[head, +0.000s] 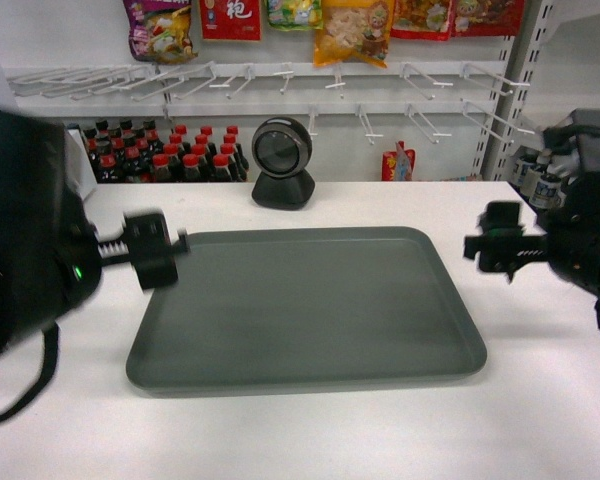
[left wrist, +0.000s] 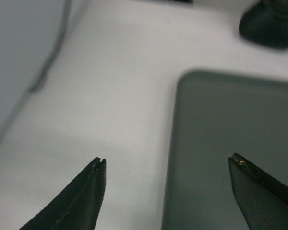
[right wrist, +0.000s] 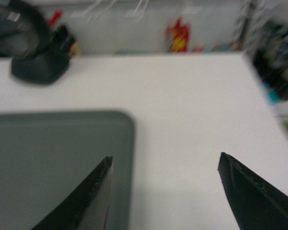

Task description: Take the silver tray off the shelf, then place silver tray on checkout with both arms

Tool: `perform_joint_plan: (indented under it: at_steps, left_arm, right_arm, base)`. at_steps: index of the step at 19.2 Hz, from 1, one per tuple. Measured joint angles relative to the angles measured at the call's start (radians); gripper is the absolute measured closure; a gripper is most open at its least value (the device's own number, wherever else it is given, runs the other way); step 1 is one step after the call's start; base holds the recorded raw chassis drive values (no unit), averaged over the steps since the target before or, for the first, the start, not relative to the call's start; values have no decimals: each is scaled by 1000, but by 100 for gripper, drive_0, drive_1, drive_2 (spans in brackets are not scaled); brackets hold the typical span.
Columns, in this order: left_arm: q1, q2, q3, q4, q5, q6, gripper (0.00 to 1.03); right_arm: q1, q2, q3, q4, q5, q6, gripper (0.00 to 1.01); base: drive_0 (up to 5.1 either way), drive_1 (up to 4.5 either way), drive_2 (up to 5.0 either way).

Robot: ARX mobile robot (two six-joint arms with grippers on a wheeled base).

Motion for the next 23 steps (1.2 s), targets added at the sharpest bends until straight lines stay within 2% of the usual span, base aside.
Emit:
perform_joint_plan:
  at_steps: [1, 2, 3, 4, 6, 7, 8, 10, 13, 14, 15, 16, 17, 19, 20, 22, 23]
  left_arm:
    - [0, -37, -10, 80, -10, 23, 17]
    - [23, -19, -56, 336, 97, 97, 27]
    - [55, -11, -166, 503, 208, 181, 40]
    - [74, -19, -282, 570, 249, 222, 51]
    - [102, -118, -355, 606, 279, 253, 67]
    - [119, -190, -376, 626, 290, 263, 76]
    - [126, -237, -399, 633, 299, 267, 84]
    - [142, -305, -473, 619, 325, 271, 100]
    - [174, -430, -552, 579, 352, 272, 102]
    - [182, -493, -573, 555, 360, 272, 102]
    - [194, -552, -599, 517, 370, 272, 102]
    - [202, -630, -609, 399, 382, 272, 102]
    - [205, -686, -617, 362, 389, 272, 102]
    - [269, -808, -632, 305, 454, 272, 102]
    - [286, -853, -642, 274, 446, 272, 102]
    - [280, -925, -671, 201, 460, 272, 102]
    - [277, -989, -684, 151, 462, 272, 102]
  right_arm:
    - [-8, 0, -53, 107, 52, -21, 42]
    - [-13, -7, -171, 216, 77, -40, 53]
    - [-20, -49, -284, 273, 74, -53, 66]
    - [-39, -123, -338, 283, 68, -58, 77]
    - [-53, -248, -406, 303, 59, -62, 93]
    - [-55, -303, -454, 303, 48, -70, 99]
    - [-60, -333, -491, 300, 39, -69, 99]
    - [-73, -396, -561, 287, 27, -69, 99]
    - [-94, -555, -640, 296, 13, -69, 99]
    - [-131, -612, -668, 295, -40, -69, 99]
    - [-151, -671, -695, 293, -40, -68, 99]
    - [-148, -741, -719, 257, -41, -69, 99]
    - [-149, -782, -732, 231, -43, -69, 99]
    - [-149, -858, -755, 172, -43, -69, 99]
    - [-149, -921, -771, 126, -43, -69, 99]
    - [-149, -1023, -786, 43, -43, -69, 99]
    - [-149, -1147, -783, -108, -43, -69, 99]
  base:
    - [0, 0, 0]
    - [0, 0, 0]
    - [0, 0, 0]
    - [0, 0, 0]
    - [0, 0, 0]
    - [0, 0, 0]
    - [0, 0, 0]
    - [0, 0, 0]
    - [0, 0, 0]
    - [0, 0, 0]
    - [0, 0, 0]
    - [0, 0, 0]
    - [0, 0, 0]
    - [0, 0, 0]
    - [0, 0, 0]
    - [0, 0, 0]
    - [0, 0, 0]
